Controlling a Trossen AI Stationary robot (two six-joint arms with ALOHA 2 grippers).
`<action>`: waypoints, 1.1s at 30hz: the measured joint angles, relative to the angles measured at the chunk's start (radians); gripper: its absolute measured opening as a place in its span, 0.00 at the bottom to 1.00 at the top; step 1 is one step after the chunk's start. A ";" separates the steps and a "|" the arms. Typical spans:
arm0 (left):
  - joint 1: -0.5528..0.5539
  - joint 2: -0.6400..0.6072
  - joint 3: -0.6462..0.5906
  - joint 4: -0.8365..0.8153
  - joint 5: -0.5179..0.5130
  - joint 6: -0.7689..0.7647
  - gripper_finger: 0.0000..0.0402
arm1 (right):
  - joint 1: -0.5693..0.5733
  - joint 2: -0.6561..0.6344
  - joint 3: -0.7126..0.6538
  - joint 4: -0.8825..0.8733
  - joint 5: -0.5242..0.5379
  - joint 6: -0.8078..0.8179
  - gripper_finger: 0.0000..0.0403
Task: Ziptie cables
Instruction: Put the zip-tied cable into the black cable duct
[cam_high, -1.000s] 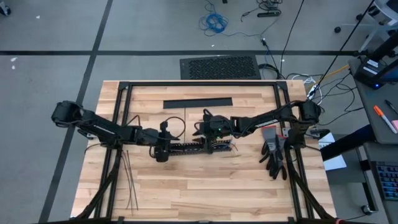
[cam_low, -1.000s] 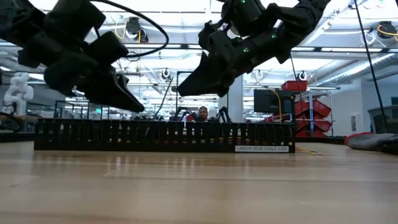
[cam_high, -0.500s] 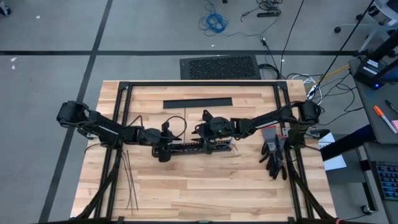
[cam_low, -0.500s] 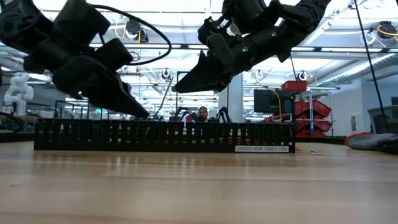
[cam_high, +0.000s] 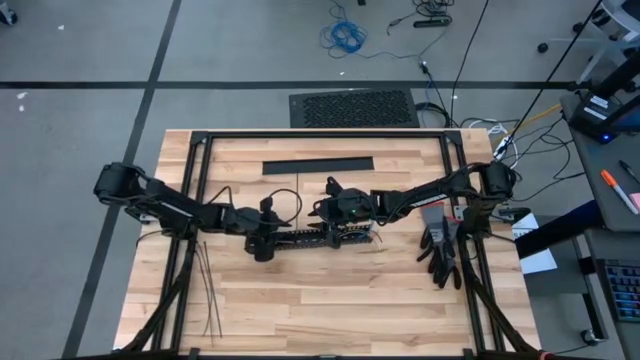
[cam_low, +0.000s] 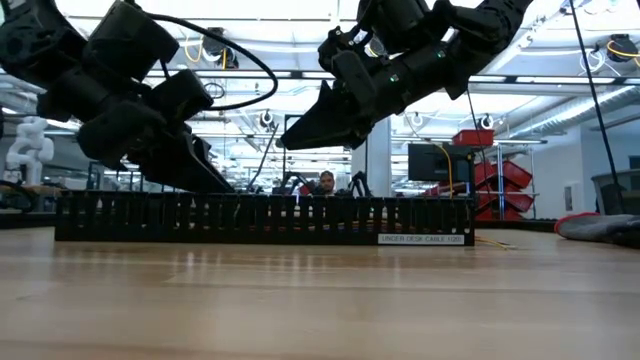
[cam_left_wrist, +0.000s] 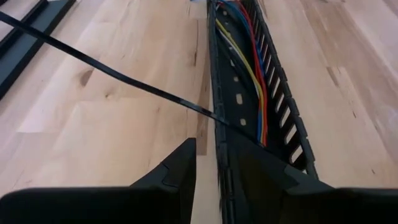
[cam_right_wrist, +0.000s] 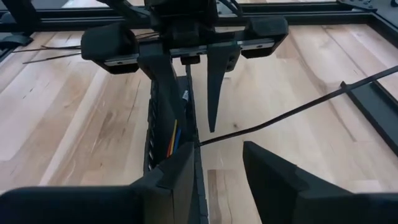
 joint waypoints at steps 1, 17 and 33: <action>0.000 0.007 0.000 0.002 -0.001 0.003 0.28 | 0.000 0.000 0.000 0.000 0.000 0.000 0.33; 0.000 0.098 0.001 0.137 -0.043 0.052 0.24 | 0.000 0.000 0.000 0.022 0.000 0.000 0.33; -0.003 0.098 0.001 0.137 -0.045 0.053 0.02 | -0.037 0.126 0.000 0.189 -0.012 0.142 0.33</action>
